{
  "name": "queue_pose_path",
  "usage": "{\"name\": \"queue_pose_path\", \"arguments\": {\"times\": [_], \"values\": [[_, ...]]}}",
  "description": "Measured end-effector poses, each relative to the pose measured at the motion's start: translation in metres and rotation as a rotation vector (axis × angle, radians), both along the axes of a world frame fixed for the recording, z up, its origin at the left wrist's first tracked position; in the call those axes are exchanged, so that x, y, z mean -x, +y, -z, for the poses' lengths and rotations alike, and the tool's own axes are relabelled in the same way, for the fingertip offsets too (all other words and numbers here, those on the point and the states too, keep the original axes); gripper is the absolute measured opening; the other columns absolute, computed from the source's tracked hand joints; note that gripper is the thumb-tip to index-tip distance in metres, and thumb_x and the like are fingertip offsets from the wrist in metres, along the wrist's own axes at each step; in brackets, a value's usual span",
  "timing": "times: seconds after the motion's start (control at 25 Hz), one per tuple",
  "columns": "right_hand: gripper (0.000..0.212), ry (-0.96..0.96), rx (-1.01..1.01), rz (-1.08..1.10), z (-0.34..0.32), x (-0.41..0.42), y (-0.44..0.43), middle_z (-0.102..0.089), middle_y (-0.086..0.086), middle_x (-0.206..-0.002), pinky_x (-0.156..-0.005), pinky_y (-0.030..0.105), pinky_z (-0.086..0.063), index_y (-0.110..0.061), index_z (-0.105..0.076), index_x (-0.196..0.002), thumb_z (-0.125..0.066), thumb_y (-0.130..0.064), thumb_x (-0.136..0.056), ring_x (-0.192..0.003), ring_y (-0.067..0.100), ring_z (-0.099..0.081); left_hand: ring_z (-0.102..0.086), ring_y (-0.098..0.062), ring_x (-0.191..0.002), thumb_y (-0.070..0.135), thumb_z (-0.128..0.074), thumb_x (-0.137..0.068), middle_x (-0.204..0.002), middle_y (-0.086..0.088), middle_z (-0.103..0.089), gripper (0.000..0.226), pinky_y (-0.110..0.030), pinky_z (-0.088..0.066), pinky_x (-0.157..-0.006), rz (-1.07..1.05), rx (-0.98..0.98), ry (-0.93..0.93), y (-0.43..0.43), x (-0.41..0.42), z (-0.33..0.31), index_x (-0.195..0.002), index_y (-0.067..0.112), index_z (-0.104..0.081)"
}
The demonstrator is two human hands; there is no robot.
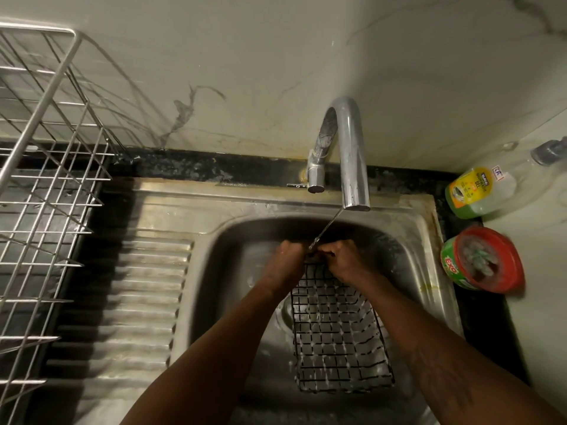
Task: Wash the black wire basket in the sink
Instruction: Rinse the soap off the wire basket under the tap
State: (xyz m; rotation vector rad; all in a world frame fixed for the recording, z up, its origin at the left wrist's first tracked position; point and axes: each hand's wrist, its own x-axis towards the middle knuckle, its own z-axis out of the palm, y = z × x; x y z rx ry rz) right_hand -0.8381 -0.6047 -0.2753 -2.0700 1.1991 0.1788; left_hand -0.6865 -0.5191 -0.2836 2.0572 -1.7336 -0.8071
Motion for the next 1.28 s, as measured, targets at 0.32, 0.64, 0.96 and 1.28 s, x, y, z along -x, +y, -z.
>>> {"name": "queue_pose_path", "arguments": {"times": [0.32, 0.64, 0.96, 1.28], "values": [[0.035, 0.079, 0.014, 0.032, 0.000, -0.015, 0.008, -0.067, 0.007, -0.115, -0.088, 0.043, -0.057, -0.027, -0.070, -0.118, -0.065, -0.006, -0.090, -0.105, 0.027, -0.066, -0.070, -0.027, -0.095, 0.016, -0.061, -0.095, -0.104, -0.011, -0.070, 0.017, -0.029, -0.053, -0.076, 0.158, -0.135, -0.143, -0.022, -0.011, -0.015, -0.107, 0.012, -0.071], [0.035, -0.060, 0.118, 0.097, 0.002, -0.052, 0.040, -0.068, 0.006, -0.120, -0.087, 0.030, -0.054, -0.029, -0.067, -0.121, -0.070, -0.017, -0.088, -0.109, 0.025, -0.066, -0.067, -0.020, -0.095, 0.021, -0.071, -0.085, -0.104, -0.002, -0.066, 0.023, -0.025, -0.052, -0.074, 0.208, -0.343, -0.199, -0.005, -0.054, -0.010, -0.108, 0.020, -0.068], [0.037, 0.049, 0.155, 0.424, 0.003, -0.043, 0.047, -0.071, 0.012, -0.086, -0.069, 0.039, -0.052, -0.010, -0.073, -0.088, -0.045, -0.032, -0.100, -0.082, 0.031, -0.067, -0.064, -0.017, -0.088, 0.014, -0.062, -0.093, -0.109, -0.008, -0.067, 0.016, -0.028, -0.056, -0.078, 0.252, -0.264, -0.101, -0.008, -0.028, -0.019, -0.108, 0.013, -0.067], [0.014, 0.106, 0.168, -0.017, -0.003, -0.045, 0.043, -0.074, 0.007, -0.093, -0.073, 0.036, -0.059, -0.019, -0.072, -0.102, -0.065, -0.020, -0.091, -0.086, 0.026, -0.071, -0.064, -0.011, -0.068, 0.018, -0.060, -0.097, -0.080, 0.002, -0.066, 0.010, -0.020, -0.051, -0.065, 0.100, -0.326, 0.032, -0.010, -0.027, -0.020, -0.094, 0.014, -0.069]]}}
